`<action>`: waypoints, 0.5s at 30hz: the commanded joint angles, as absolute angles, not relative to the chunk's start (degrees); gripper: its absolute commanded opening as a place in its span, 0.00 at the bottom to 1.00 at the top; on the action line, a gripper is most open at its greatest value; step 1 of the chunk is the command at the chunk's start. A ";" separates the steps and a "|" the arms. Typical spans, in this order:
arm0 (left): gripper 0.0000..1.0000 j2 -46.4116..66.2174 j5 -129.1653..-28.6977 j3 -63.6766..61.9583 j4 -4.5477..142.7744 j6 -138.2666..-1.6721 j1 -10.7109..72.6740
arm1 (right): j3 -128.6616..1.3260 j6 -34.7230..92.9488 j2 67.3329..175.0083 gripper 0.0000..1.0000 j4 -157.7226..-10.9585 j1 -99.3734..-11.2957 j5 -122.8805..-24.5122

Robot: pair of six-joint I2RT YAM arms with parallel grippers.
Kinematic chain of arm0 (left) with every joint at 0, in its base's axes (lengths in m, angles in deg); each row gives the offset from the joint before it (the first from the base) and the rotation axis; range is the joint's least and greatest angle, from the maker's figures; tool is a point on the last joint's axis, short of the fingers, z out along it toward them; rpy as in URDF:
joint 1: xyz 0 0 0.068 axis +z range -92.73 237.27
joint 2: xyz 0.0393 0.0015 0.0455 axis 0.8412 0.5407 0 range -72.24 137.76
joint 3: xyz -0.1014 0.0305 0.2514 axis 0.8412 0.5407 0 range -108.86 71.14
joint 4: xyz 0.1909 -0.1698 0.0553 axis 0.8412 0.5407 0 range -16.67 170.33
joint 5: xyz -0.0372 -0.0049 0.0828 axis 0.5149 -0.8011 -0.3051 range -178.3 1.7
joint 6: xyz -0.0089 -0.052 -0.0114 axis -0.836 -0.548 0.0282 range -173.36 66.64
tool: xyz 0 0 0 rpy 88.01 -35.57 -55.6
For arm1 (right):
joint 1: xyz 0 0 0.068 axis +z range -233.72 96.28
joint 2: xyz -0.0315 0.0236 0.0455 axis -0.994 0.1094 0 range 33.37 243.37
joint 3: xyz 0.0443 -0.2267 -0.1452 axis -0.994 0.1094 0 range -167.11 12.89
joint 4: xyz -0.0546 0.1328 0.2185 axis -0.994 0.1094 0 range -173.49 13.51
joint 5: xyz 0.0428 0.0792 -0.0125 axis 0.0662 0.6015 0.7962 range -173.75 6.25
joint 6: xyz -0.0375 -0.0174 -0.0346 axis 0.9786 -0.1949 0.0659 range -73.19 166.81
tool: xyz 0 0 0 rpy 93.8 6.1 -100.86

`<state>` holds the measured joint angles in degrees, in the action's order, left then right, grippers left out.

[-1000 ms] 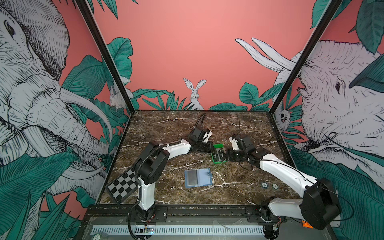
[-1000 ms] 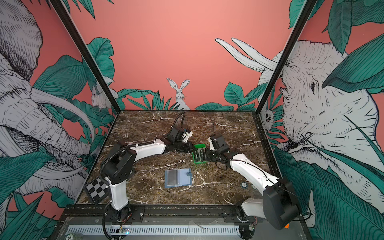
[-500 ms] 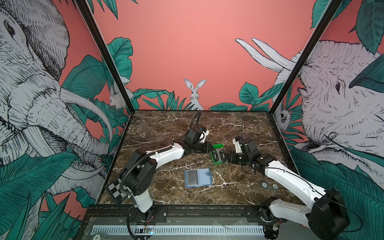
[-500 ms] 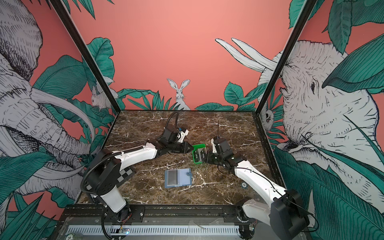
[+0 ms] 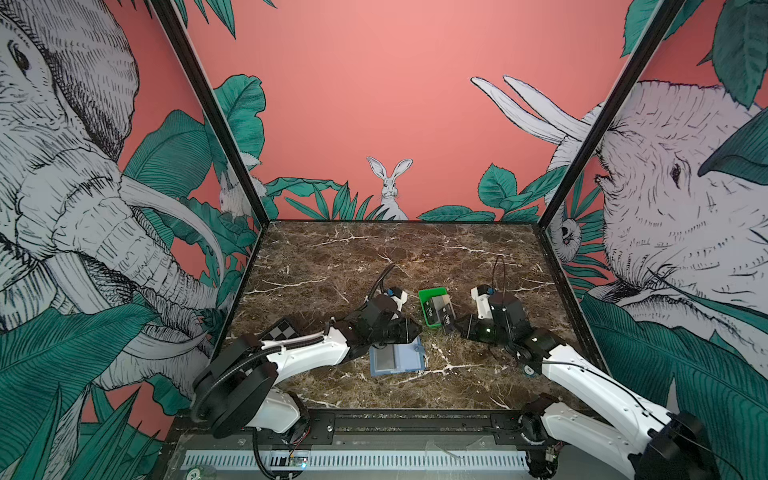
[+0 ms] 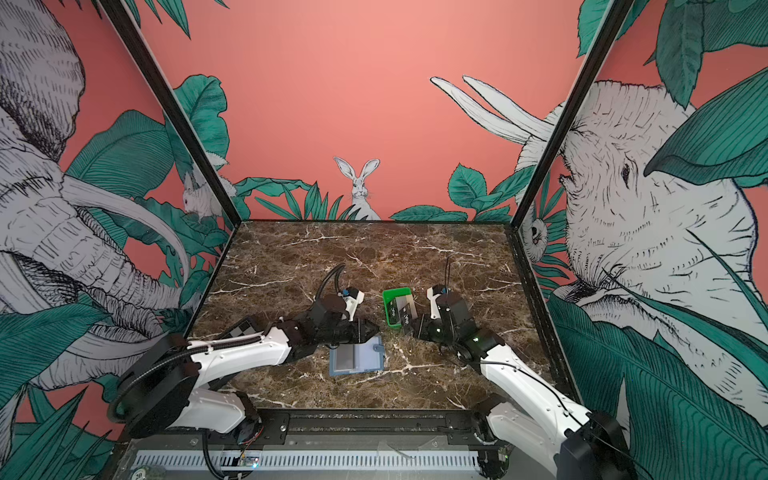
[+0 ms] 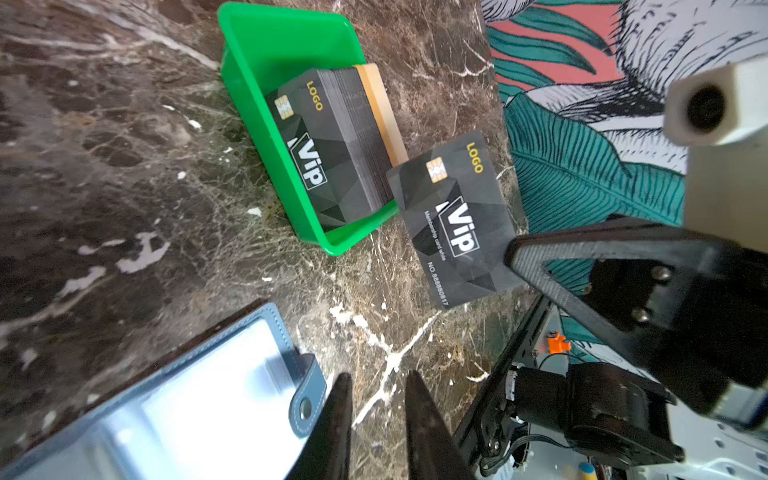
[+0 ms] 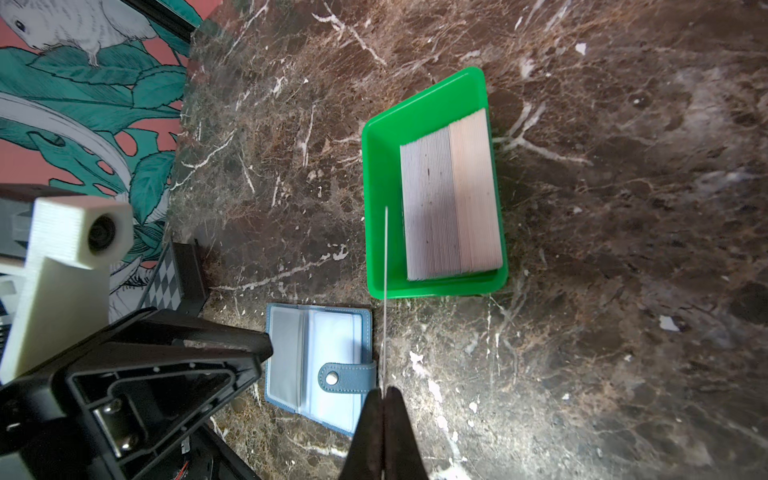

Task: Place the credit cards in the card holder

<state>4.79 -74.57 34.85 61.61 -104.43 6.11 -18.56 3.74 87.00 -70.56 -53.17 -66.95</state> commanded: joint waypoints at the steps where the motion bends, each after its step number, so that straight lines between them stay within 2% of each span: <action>1: 0.26 -0.75 -76.99 39.28 57.38 -107.52 5.98 | -17.36 2.26 84.34 0.00 -72.43 -52.34 -66.64; 7: 0.30 -7.33 -74.27 48.17 47.53 -110.45 6.03 | -15.84 0.34 82.96 0.00 -75.41 -49.68 -68.70; 15: 0.33 -3.26 -70.55 58.06 26.36 -118.04 5.99 | -14.93 -5.00 84.33 0.00 -83.06 -44.72 -72.80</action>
<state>-4.41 -72.21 56.14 38.31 -113.87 6.14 -15.30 -2.40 84.09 -77.53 -45.94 -70.12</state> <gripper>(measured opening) 0.327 0.051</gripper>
